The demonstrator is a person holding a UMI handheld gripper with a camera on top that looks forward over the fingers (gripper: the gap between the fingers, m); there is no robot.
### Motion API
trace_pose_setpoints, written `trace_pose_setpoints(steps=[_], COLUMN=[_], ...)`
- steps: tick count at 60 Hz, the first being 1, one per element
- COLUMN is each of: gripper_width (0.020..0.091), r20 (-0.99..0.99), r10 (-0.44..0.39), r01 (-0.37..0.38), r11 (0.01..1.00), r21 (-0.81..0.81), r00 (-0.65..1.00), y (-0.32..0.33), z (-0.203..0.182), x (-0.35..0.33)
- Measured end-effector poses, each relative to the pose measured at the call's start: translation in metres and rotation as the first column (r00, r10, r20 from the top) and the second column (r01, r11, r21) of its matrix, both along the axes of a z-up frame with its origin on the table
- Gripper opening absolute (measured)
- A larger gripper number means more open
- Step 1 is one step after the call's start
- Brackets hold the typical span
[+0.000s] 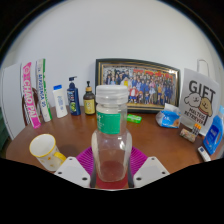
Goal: Pour water
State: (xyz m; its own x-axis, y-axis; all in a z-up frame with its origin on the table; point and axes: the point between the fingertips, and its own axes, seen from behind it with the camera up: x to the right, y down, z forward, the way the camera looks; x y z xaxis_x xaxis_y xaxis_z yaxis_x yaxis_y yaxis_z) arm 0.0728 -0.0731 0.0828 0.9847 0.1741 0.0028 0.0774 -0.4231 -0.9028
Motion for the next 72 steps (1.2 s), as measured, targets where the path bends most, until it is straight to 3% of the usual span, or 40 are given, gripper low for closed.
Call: trace_pose_setpoints(steps=[6, 12, 21, 24, 26, 27, 29, 33, 55, 72], gripper_width=[0.045, 0.0461, 0.056, 0.0688, 0.0857, 0.087, 0.083, 0.0864, 0.0857, 0.0856], r20=[-0.021, -0.002, -0.021, -0.018, -0.013, -0.01, -0.004, 0.007, 0.065, 0.121], r10=[-0.011, -0.016, -0.05, -0.063, -0.073, -0.079, -0.096, -0.127, -0.192, -0.237], r01=[0.01, 0.016, 0.05, 0.063, 0.073, 0.079, 0.096, 0.127, 0.199, 0.249], r11=[1.0, 0.999, 0.999, 0.998, 0.996, 0.995, 0.993, 0.989, 0.974, 0.964], r21=[-0.019, 0.037, 0.019, -0.025, -0.048, -0.054, -0.066, -0.081, -0.112, -0.098], r00=[1.0, 1.0, 0.999, 0.998, 0.997, 0.997, 0.995, 0.992, 0.979, 0.964], y=[-0.003, -0.006, -0.008, -0.012, -0.016, -0.019, -0.024, -0.039, -0.177, -0.246], z=[-0.025, -0.023, -0.025, -0.031, -0.031, -0.03, -0.027, -0.014, 0.095, 0.125], x=[0.001, 0.0, 0.004, 0.007, 0.009, 0.009, 0.012, 0.014, -0.026, -0.041])
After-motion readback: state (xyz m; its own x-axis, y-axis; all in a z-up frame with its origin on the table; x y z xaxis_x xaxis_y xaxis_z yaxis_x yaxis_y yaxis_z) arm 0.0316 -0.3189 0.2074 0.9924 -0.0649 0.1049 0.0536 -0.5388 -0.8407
